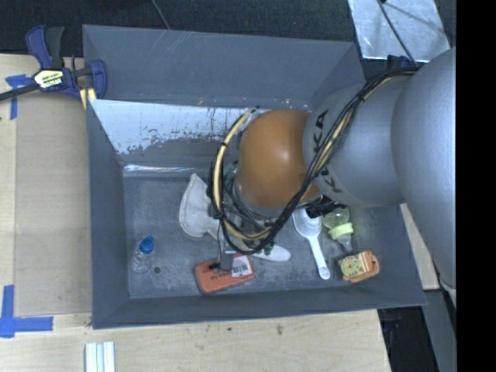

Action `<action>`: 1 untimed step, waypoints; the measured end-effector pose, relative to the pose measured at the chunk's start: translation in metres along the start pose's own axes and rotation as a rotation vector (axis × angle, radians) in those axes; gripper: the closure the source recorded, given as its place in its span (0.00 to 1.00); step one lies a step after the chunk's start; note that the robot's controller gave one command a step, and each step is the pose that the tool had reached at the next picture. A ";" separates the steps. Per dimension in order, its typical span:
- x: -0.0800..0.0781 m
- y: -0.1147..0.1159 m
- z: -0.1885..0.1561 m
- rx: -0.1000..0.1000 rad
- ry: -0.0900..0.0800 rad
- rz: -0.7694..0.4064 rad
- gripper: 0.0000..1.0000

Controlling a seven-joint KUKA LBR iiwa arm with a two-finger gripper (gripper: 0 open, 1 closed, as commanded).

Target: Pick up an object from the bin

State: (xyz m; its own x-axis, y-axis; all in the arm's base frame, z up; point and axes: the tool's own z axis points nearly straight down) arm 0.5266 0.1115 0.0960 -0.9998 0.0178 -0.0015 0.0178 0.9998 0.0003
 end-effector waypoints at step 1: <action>-0.012 -0.018 0.009 0.000 -0.001 0.110 0.00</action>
Offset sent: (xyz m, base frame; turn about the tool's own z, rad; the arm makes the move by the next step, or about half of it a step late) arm 0.0225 0.0206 0.0224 0.0937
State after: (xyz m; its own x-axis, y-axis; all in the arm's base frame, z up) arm 0.5387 0.0936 0.0875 -0.9919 0.1270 -0.0023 0.1270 0.9919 0.0006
